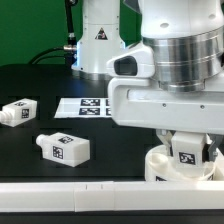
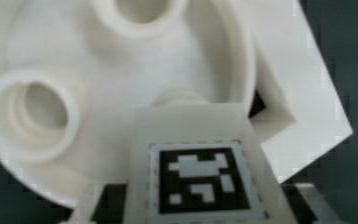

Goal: Assemble stool

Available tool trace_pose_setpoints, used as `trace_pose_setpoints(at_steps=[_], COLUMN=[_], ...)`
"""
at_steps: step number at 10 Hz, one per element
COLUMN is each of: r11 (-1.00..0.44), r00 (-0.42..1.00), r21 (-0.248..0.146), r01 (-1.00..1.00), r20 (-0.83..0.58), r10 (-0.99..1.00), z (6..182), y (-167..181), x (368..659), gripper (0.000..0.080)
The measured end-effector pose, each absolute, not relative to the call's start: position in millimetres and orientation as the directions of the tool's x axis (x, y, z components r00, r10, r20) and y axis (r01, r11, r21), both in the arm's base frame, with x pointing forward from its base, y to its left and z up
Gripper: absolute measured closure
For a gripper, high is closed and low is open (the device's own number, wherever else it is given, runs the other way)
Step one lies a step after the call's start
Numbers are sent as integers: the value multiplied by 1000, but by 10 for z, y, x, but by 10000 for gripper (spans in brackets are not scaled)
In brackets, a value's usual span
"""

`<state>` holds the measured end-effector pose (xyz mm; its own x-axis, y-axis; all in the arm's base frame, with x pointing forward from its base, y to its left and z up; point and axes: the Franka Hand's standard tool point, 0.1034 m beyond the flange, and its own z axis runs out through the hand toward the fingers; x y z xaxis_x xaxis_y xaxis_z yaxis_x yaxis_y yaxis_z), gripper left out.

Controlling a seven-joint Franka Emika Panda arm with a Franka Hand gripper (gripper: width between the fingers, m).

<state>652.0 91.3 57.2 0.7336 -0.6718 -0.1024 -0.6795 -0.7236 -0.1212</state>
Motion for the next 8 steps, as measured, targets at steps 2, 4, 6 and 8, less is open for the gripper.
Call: trace_pose_setpoints(at_steps=[2,4,6,8], r11=[-446,-357,-223,53], r00=[457,369,236,-41], r21=[-135,-124,-113,-70], r01=[-885,-926,-968,-996], r20=[-72,-86,-118,-155], r10=[-886,-925,-965,-987], z=[557,548,536,524], y=[923,986,989,1041], x=[6471,6437,6425,6400], gripper=[481,481,481,481])
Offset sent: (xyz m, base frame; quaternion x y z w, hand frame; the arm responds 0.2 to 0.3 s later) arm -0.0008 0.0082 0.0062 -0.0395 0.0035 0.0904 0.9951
